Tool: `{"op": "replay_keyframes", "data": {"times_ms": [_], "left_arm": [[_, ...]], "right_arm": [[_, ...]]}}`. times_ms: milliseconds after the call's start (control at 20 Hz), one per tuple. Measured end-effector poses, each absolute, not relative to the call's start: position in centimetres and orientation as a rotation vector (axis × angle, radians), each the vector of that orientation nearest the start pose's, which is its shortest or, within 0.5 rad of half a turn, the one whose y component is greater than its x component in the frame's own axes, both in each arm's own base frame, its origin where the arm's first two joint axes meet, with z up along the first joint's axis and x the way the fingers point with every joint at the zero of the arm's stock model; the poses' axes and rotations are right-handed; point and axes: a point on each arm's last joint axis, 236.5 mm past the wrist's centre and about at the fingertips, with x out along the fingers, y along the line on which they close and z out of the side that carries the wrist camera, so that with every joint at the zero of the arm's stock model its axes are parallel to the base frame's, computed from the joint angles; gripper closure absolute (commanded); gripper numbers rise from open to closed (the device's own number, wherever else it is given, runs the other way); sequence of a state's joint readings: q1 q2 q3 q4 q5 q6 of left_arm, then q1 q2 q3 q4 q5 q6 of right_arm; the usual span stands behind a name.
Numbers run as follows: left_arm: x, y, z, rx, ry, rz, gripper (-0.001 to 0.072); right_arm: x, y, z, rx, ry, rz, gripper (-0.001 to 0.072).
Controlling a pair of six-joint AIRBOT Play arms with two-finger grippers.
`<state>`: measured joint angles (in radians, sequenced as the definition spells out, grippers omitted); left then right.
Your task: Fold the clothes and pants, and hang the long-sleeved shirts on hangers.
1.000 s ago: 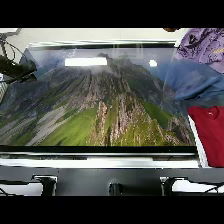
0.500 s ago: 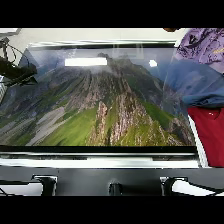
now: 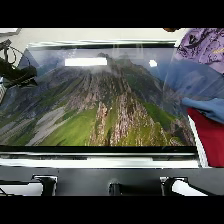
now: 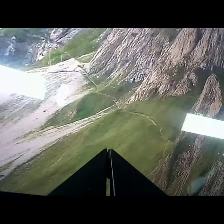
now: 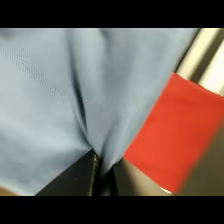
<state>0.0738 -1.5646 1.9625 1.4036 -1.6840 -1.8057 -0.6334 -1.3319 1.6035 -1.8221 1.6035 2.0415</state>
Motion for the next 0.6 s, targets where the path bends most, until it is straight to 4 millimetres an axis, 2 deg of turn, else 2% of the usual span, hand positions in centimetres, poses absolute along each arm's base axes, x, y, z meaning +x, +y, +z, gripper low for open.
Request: {"op": "replay_keyframes", "data": {"times_ms": [150, 300, 450, 600], "left_arm": [[43.4, -0.7, 13.9, -0.326, 1.286, 0.049, 0.069], [43.4, -0.7, 13.9, -0.32, 1.287, 0.045, 0.069], [43.4, -0.7, 13.9, -0.316, 1.287, 0.042, 0.069], [43.5, -0.7, 13.9, -0.314, 1.287, 0.04, 0.069]], "right_arm": [[22.3, -26.5, 9.0, 0.575, 1.265, -1.153, 0.0676], [18.9, -25.9, 6.1, 0.52, 1.359, -1.21, 0.0676], [16.4, -25.2, 3.7, 0.481, 1.447, -1.243, 0.0676], [14.8, -24.8, 2.3, 0.453, 1.504, -1.261, 0.0676]]}}
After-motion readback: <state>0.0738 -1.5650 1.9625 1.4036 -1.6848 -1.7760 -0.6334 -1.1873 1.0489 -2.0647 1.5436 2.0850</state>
